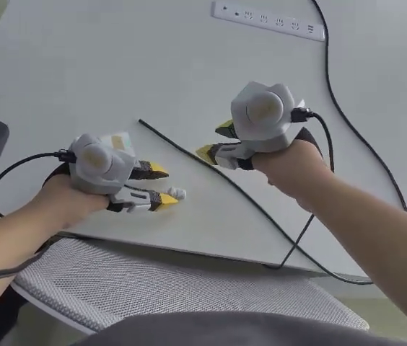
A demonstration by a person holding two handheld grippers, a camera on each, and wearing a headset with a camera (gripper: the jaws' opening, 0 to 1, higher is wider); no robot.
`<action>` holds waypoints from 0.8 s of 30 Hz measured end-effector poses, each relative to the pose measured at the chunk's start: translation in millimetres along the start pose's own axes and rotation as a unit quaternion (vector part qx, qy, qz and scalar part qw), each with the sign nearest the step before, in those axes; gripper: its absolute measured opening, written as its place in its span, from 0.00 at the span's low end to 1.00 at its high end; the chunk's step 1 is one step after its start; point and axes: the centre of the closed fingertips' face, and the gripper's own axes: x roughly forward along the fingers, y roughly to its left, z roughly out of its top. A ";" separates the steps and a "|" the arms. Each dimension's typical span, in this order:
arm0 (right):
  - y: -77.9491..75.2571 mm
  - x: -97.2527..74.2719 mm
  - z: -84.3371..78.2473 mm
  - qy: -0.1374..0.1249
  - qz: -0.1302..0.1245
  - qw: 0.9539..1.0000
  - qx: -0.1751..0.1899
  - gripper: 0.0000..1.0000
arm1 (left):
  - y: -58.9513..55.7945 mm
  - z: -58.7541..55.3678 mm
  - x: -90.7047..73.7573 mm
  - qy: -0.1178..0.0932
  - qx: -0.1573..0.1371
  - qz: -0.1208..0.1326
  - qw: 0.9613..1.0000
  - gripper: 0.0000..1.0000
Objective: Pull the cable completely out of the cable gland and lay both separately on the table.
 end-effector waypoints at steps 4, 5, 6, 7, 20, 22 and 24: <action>2.3 -10.4 6.9 -0.020 -0.001 1.000 0.017 0.32 | -5.0 10.7 -9.7 -0.017 -0.011 0.001 1.000 0.37; 3.0 -14.5 9.0 -0.027 -0.001 0.999 0.020 0.33 | -6.0 13.7 -12.9 -0.021 -0.013 0.003 1.000 0.37; 3.4 -17.3 10.4 -0.032 -0.001 0.999 0.022 0.33 | -6.5 16.1 -15.2 -0.025 -0.014 0.005 1.000 0.37; 4.3 -20.7 12.1 -0.039 0.001 0.999 0.026 0.34 | -6.0 20.0 -18.5 -0.033 -0.019 0.009 0.999 0.37; 7.5 -70.7 15.9 -0.118 -0.001 0.988 0.102 0.44 | -10.3 51.5 -57.5 -0.097 -0.071 0.025 0.992 0.51; 8.8 -77.4 13.7 -0.123 -0.002 0.987 0.106 0.46 | -12.1 56.3 -62.4 -0.105 -0.072 0.026 0.992 0.54; 10.0 -83.5 11.8 -0.130 -0.003 0.985 0.110 0.48 | -14.5 61.0 -66.9 -0.111 -0.071 0.026 0.991 0.56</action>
